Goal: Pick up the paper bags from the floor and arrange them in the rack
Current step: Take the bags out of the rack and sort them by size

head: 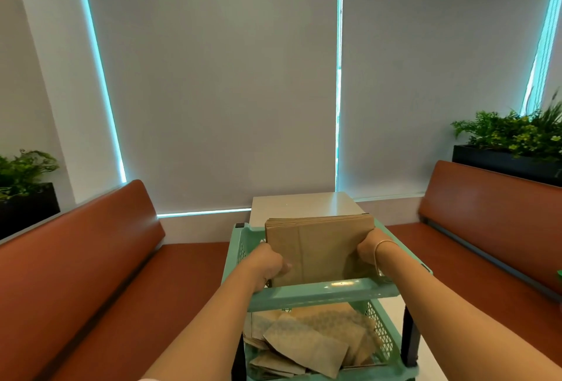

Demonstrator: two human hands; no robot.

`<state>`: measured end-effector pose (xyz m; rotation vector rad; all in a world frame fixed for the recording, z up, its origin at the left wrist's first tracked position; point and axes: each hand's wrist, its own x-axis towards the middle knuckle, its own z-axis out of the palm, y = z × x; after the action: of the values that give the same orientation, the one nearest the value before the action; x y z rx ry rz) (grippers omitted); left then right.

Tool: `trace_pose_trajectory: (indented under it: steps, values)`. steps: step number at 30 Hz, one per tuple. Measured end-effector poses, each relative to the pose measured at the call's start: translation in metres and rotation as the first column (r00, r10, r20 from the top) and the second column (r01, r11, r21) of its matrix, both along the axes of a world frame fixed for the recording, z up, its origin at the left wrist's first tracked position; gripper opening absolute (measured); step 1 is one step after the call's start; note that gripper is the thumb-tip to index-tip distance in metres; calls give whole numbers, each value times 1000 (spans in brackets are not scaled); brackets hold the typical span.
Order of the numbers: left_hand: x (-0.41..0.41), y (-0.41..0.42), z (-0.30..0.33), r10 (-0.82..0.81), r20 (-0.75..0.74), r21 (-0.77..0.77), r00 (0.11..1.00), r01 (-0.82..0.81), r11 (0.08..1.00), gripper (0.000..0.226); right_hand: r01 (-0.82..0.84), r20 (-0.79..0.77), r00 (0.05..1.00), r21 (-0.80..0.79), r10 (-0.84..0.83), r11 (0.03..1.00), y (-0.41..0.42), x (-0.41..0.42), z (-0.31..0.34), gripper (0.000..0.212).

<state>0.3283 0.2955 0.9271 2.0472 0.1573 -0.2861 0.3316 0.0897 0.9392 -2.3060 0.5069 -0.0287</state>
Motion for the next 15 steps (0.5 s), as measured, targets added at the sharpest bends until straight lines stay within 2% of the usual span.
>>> trace_pose_trajectory:
  steps: [2,4,7,12,15]
  values:
    - [0,0,1,17,60,23,998,-18,1000,49,10,39,999,-46,-8,999,0,-2,3,22]
    - [1,0,3,44,126,10,991,-45,999,48,26,93,996,-109,-16,994,0,-4,8,23]
    - [3,0,6,76,203,41,976,-86,995,48,46,139,990,-121,-29,992,2,-6,13,23]
    - [-5,-4,4,60,117,94,991,-71,993,64,-7,18,1000,-105,9,994,5,-5,0,24]
    - [-6,-5,6,70,149,73,986,-81,994,64,-12,17,1000,-103,14,995,4,-3,-1,20]
